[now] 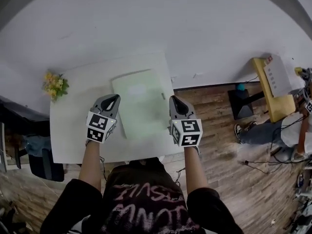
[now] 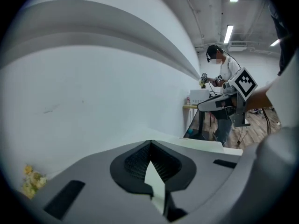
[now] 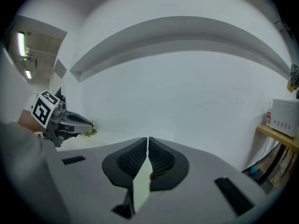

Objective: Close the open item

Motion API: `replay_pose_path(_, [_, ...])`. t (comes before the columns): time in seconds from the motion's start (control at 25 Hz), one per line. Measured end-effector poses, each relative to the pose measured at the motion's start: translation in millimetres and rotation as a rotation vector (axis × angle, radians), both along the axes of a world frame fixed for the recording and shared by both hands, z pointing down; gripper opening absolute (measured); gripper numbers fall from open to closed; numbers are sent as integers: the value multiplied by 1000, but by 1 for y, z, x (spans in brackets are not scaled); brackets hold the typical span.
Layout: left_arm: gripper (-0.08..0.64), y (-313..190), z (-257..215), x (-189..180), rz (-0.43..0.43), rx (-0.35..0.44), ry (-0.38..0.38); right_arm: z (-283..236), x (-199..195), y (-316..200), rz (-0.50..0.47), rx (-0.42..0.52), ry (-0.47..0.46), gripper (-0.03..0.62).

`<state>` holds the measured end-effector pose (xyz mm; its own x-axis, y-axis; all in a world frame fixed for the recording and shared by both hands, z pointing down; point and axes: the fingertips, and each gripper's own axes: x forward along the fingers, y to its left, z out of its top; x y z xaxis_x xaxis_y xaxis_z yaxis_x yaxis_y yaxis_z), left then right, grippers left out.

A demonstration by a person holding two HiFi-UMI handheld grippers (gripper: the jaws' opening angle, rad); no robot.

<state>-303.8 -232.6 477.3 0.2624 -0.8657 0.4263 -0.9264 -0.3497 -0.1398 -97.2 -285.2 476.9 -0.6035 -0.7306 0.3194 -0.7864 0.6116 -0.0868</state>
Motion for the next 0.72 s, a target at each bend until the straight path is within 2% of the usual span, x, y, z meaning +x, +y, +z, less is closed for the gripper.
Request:
replay_pose_path(0.28, [14, 38, -36, -74, -187, 83, 36, -18, -74, 10, -130, 39, -4, 26])
replay_pose_path(0.52, [14, 79, -73, -125, -349, 169, 77, -34, -124, 23, -220, 69, -13, 26])
replay_pose_path(0.72, [14, 116, -95, -162, -466, 213, 77, -48, -158, 35, -273, 94, -30, 26])
